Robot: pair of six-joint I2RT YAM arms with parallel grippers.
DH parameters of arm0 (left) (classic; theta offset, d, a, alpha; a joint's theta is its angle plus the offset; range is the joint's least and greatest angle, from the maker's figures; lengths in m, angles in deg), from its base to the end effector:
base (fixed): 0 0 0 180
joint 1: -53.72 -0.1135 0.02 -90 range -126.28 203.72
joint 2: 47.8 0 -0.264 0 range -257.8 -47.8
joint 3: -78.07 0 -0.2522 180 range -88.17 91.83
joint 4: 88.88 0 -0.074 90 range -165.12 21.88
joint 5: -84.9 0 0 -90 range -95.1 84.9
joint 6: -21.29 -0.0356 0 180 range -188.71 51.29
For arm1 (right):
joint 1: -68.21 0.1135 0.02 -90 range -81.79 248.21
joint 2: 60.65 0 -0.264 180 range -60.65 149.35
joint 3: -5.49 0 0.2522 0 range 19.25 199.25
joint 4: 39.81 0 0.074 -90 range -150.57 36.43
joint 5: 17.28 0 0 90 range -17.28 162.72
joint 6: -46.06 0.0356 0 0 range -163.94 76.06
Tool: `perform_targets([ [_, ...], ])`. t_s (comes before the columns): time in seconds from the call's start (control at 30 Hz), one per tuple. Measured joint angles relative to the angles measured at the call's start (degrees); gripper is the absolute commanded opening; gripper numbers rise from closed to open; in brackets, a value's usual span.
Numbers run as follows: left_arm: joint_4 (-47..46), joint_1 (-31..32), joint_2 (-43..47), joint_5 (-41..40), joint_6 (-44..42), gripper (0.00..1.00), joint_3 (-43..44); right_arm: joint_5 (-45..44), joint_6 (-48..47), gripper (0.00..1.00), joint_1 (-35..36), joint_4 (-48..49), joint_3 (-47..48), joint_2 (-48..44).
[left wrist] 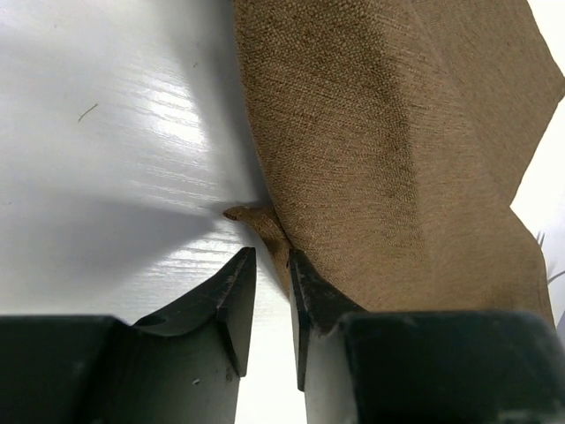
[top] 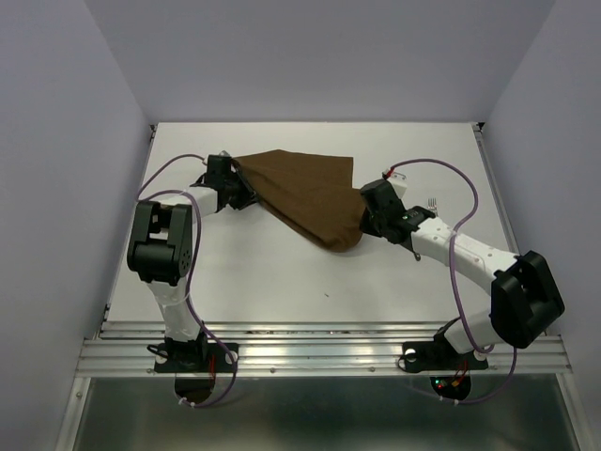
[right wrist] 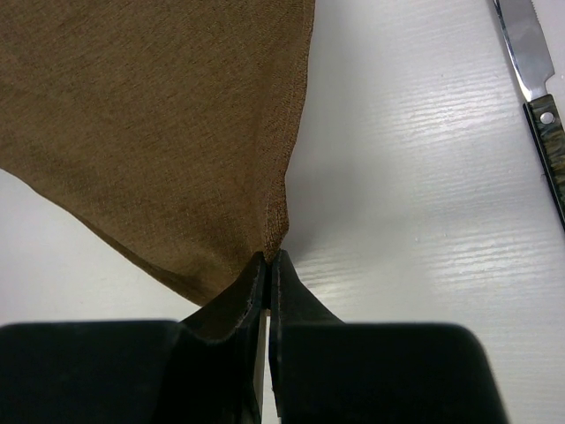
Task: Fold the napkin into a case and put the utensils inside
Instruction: Flatten out the crumpled napkin at the center of the board.
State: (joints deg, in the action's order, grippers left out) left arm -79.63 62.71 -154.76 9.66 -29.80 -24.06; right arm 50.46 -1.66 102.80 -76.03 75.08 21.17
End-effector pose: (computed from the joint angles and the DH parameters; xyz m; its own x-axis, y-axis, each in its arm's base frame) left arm 0.3961 -0.0718 0.1761 -0.6956 -0.5049 -0.5111 -0.1137 0.7798 -0.6156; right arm 0.2545 0.1591 0.2414 -0.6701 0.2942 -0.6815 0.1788 0.9550 0.2365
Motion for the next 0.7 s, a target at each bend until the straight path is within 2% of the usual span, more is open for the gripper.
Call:
perform_targets([
  [0.47,-0.70,0.00,-2.95,-0.17,0.22,0.34,0.02,0.02,-0.02,0.01,0.00,-0.02,0.59,1.29],
  [0.7,-2.32,0.04,-3.80,0.44,0.50,0.46,0.63,0.00,-0.02,0.01,0.00,-0.02,0.70,1.49],
])
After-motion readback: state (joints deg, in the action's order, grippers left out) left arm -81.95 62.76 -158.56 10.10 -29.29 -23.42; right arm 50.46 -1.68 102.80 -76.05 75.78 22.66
